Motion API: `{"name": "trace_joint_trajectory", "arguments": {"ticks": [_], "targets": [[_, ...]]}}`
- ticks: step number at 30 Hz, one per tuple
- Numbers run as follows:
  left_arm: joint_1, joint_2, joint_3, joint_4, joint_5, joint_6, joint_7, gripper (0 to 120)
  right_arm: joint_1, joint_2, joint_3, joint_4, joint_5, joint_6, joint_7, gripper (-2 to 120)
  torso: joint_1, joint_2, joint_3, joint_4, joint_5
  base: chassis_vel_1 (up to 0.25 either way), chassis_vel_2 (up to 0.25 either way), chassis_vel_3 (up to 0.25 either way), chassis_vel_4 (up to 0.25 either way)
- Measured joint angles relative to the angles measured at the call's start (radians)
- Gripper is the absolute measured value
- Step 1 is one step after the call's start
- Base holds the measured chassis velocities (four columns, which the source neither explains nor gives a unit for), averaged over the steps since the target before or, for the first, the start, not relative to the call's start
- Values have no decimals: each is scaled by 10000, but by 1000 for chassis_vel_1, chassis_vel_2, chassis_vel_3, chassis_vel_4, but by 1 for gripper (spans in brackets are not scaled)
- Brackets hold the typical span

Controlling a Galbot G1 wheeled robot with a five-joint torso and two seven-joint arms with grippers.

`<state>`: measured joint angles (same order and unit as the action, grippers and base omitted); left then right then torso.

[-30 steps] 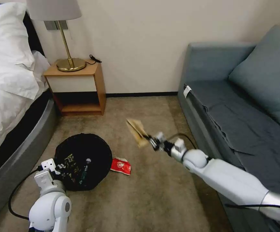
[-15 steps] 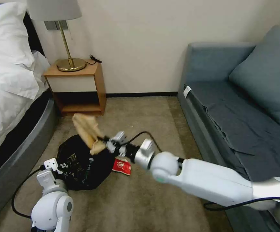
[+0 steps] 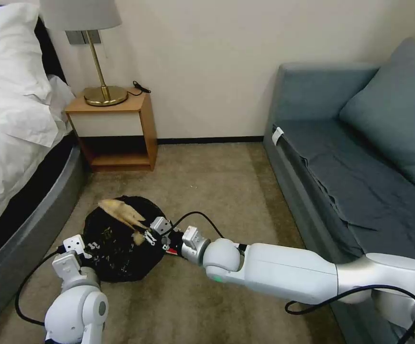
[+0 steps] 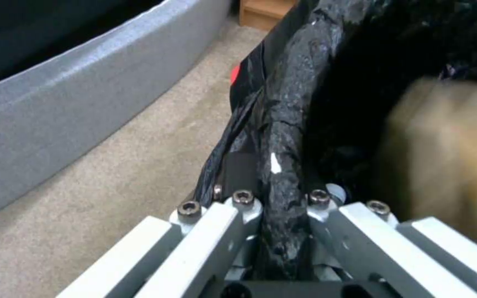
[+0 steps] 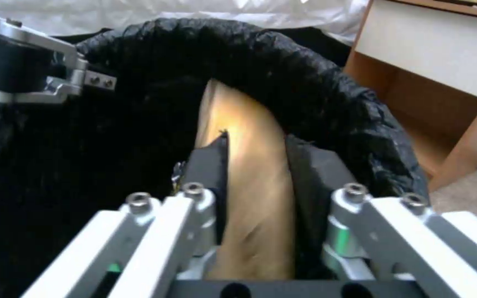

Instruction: Pick up the trash bin, then pick up the garbage on the floor and place it into the trash bin.

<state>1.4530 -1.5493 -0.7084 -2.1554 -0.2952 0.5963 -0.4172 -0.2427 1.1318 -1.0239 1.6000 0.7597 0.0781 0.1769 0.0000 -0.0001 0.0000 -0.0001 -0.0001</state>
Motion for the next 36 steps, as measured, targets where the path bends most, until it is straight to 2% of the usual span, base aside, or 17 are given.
{"name": "trace_joint_trajectory", "arguments": {"ticks": [1,5,6,9,11,15,16,18,20,22,23,27,29,32,33,36], "targets": [[0,0,0,0,0,0,0,2,0,0,0,0,0,0,0,36,0,0,0,0,0,0,0,0,0],[-5,-16,-1,0,3,-4,0,2,-28,-183,145,211,-61,1,69,52,0,0,0,1,1,0,0,0,0],[-5,-16,-1,0,3,-4,0,2,-28,-183,145,211,-61,1,69,52,0,0,0,1,1,0,0,0,0],[-7,-18,-61,-3,3,-5,1,2,152,-524,709,216,-140,6,-60,67,0,0,0,1,2,0,0,0,0],[-9,-17,-91,-10,3,-6,1,2,206,-623,856,105,-208,6,-109,70,0,1,0,2,1,0,0,0,0],[-36,26,-325,-21,-4,-30,1,2,315,-996,1336,-834,-651,0,-276,88,0,0,0,0,2,0,0,0,0],[-36,26,-325,-21,-4,-30,1,2,315,-996,1336,-834,-651,0,-276,88,0,0,0,0,2,0,0,0,0],[-34,54,-442,-103,-37,-31,1,2,318,-1041,1274,-1778,-998,38,-455,98,0,0,0,-2,2,0,0,0,0],[-26,56,-479,-151,-46,-32,1,2,317,-951,1128,-2247,-1135,140,-577,99,0,0,0,-2,1,0,0,0,0],[12,57,-537,-221,-65,-33,3,2,332,-587,590,-3194,-1185,389,-808,100,0,0,0,-4,1,0,0,0,0],[12,57,-537,-221,-65,-33,3,2,332,-587,590,-3194,-1185,389,-808,100,0,0,0,-4,1,0,0,0,0],[104,41,-646,-316,-110,-47,6,2,393,813,-578,-5434,-1196,1066,-1395,100,0,0,1,5,0,0,0,0,0],[124,37,-661,-332,-116,-54,5,2,393,1003,-668,-5741,-1200,1173,-1486,100,0,0,1,5,1,0,0,0,0],[196,3,-688,-423,-134,-86,5,2,385,1826,-1068,-7460,-1266,1598,-2117,100,0,0,0,4,0,0,0,0,0],[196,3,-688,-423,-134,-86,5,2,385,1826,-1068,-7460,-1266,1598,-2117,100,0,0,0,4,0,0,0,0,0],[244,-11,-694,-473,-139,-115,7,2,247,2260,-1091,-8729,-1565,1922,-2614,100,0,0,0,0,-2,0,0,0,0]]}}
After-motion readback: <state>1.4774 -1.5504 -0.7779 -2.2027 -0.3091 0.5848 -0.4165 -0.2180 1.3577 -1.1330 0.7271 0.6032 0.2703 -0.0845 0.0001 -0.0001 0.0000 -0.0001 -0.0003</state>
